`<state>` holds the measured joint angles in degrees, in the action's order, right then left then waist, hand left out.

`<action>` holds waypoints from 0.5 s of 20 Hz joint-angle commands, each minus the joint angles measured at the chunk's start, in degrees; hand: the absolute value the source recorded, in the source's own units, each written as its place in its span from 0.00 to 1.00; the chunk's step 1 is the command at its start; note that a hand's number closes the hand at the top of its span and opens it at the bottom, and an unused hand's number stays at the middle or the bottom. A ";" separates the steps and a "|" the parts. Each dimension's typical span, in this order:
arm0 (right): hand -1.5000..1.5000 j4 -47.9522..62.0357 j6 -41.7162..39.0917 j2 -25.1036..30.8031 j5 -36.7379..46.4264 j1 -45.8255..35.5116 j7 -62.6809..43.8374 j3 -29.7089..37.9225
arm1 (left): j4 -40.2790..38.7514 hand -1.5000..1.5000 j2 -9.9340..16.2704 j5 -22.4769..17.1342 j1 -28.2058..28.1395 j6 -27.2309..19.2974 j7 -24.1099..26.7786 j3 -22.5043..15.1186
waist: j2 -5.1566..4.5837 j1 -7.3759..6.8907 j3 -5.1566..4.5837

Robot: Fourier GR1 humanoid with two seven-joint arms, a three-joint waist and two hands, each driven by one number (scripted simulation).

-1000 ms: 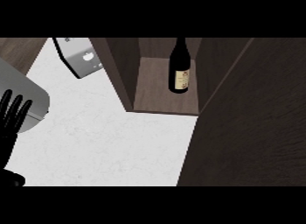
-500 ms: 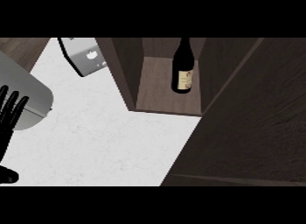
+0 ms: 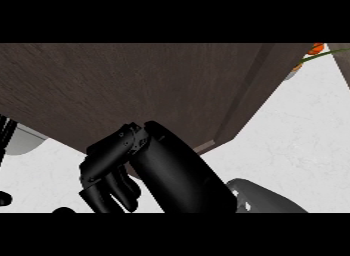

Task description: Pick up the wine, place it into the cabinet and close the cabinet

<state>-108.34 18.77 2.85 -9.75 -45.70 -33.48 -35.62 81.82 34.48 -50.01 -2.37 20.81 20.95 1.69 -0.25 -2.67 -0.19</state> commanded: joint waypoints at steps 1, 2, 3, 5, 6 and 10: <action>1.00 12.10 -1.44 -2.71 -5.38 -9.07 1.74 8.21 | -0.31 0.00 -0.74 0.57 -1.05 0.66 0.34 1.01 | 0.02 0.99 0.14; 1.00 14.44 1.83 -2.74 -6.14 -9.60 5.15 4.48 | -3.87 0.00 -0.04 1.68 -0.69 3.78 2.26 2.37 | 0.03 1.11 0.11; 1.00 17.49 -0.01 -2.76 -7.47 -10.15 6.70 7.22 | -3.71 0.00 -0.13 0.80 -1.18 3.86 1.56 2.70 | -0.01 1.07 0.13; 1.00 20.26 3.41 -2.80 -9.70 -12.65 6.78 5.57 | -3.43 0.00 -1.52 1.85 0.54 1.77 0.10 1.87 | 0.08 1.43 0.14; 1.00 18.61 0.12 -2.81 -10.69 -10.07 7.20 8.77 | -3.88 0.00 -0.15 1.53 -2.04 5.39 1.55 3.86 | 0.15 1.66 0.16; 1.00 23.72 -1.43 -2.84 -10.95 -7.77 10.60 10.53 | 1.49 0.00 -0.83 0.67 -0.52 1.24 -2.14 4.23 | 0.24 1.93 0.21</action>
<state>-88.04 18.30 0.23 -19.64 -54.71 -25.01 -27.28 80.23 33.85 -48.90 -2.91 23.43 20.75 4.90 -0.11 -1.20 -0.05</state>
